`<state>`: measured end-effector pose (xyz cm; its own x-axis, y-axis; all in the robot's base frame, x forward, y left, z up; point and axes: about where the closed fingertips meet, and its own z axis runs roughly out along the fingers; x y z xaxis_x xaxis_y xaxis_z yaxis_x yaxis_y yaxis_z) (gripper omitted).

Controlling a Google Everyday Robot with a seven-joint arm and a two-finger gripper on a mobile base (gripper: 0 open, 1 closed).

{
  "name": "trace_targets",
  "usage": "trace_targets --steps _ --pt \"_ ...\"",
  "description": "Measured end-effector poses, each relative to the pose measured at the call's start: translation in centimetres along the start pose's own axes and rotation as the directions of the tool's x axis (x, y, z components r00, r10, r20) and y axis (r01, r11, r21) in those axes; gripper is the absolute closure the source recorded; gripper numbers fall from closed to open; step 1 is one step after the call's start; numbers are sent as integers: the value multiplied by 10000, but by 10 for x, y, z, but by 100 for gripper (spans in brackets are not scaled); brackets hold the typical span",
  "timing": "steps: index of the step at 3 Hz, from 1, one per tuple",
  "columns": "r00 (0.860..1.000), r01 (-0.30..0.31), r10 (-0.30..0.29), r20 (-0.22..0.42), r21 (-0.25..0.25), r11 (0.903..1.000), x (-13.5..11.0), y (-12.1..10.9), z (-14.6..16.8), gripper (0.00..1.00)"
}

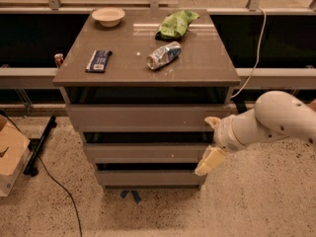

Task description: Open middle drawer

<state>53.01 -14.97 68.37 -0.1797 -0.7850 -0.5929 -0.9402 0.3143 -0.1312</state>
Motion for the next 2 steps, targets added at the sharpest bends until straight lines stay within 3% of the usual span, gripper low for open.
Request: trace_targets --steps 1,2 --pt "9961 -807 825 314 -555 9952 30 -11 56 0" --pt "9957 -848 869 321 -617 9945 32 -10 60 0"
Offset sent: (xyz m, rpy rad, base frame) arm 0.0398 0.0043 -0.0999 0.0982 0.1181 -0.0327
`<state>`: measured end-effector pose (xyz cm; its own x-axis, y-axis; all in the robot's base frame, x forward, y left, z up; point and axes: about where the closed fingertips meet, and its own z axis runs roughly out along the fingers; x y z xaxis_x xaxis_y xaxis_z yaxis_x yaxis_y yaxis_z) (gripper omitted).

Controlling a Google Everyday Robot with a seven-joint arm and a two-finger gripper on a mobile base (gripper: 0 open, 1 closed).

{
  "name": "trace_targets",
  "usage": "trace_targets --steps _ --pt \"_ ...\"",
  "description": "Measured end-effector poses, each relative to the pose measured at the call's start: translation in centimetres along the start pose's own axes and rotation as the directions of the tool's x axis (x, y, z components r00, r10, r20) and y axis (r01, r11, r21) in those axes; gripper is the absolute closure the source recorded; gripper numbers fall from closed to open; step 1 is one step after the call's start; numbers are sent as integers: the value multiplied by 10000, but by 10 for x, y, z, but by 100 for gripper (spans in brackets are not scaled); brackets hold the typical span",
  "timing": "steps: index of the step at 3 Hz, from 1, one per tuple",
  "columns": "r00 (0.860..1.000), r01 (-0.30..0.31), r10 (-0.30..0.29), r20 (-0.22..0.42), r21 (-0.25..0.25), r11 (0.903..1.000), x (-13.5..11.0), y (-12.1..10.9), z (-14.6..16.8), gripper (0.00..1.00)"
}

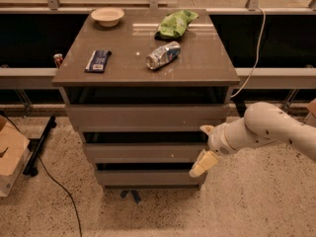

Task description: Open middle drawer

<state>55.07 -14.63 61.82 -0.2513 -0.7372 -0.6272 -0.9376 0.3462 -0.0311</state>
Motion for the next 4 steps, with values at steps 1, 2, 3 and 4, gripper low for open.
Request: trace_targets --steps 1,2,3,4 --pt "9998 -150 152 -107 170 9997 5 -1 9 0" --pt "9996 -287 290 -30 613 9977 15 -7 39 0" --pt "9989 -459 449 153 728 9963 26 -15 68 0" --pt "9969 -745 723 323 709 9947 39 -28 98 0"
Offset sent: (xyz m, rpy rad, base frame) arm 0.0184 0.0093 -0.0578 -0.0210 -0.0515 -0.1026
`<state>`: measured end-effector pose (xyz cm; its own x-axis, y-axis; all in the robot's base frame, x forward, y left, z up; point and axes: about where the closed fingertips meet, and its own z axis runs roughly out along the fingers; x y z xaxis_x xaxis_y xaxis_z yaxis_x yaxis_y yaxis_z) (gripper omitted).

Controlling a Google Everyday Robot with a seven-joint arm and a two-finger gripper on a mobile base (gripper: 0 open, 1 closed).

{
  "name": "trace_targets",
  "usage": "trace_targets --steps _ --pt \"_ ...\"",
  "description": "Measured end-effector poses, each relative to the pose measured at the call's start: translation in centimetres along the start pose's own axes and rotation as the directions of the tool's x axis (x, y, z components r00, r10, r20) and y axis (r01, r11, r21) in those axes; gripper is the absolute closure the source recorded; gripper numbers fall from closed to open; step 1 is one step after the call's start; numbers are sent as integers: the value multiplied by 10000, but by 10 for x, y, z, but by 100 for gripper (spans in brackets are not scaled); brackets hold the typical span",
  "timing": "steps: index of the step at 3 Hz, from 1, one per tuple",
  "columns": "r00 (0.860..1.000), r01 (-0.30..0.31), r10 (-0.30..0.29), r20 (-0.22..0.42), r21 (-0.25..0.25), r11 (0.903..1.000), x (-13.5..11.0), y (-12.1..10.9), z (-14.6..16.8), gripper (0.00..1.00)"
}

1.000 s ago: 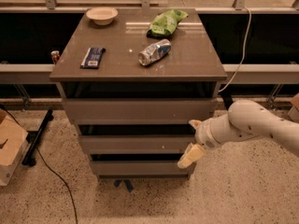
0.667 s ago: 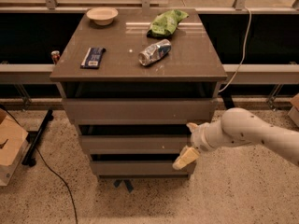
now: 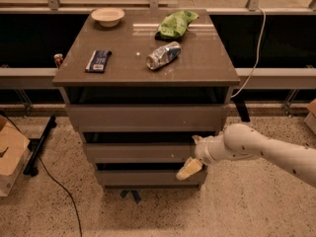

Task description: Open middle drawer

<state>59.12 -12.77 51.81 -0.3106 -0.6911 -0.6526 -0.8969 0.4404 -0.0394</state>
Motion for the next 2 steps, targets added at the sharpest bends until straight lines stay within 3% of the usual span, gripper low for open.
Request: trace_targets --steps 2 --pt "9989 -463 464 36 -171 9988 17 -31 46 0"
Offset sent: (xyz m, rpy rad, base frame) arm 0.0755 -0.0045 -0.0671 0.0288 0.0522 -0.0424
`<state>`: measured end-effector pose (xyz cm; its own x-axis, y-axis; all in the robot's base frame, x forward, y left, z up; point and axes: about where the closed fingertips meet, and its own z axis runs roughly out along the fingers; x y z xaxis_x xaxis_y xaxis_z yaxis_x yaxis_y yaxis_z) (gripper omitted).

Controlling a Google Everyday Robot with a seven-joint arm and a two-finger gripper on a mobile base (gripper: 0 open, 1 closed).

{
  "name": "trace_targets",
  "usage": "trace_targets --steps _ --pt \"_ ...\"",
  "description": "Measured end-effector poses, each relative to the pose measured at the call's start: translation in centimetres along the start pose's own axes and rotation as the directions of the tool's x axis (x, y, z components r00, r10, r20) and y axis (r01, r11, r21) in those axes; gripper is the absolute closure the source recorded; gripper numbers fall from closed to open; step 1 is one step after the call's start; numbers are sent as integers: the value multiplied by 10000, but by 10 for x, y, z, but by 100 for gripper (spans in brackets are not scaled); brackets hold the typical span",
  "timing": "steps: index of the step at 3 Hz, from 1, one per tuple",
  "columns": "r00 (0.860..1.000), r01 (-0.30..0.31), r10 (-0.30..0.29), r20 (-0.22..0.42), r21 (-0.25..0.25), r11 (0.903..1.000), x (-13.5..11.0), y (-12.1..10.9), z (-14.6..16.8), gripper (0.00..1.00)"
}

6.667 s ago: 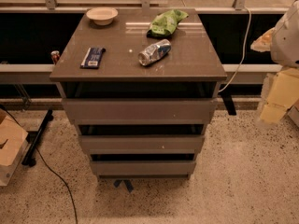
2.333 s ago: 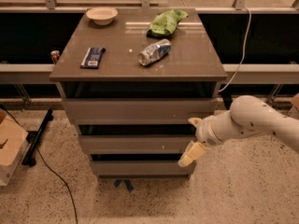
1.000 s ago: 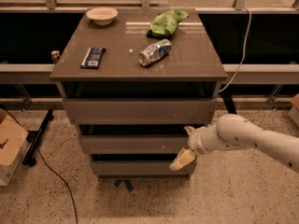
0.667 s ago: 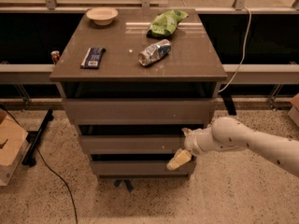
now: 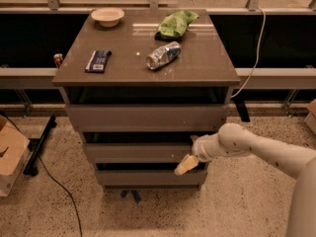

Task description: Open middle drawer

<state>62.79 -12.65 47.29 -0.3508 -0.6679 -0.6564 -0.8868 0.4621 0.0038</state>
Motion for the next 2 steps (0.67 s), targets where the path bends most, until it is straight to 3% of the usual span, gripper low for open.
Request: trace_targets --steps 2 --pt "9999 -22 17 -129 -395 9992 -2 -40 36 0"
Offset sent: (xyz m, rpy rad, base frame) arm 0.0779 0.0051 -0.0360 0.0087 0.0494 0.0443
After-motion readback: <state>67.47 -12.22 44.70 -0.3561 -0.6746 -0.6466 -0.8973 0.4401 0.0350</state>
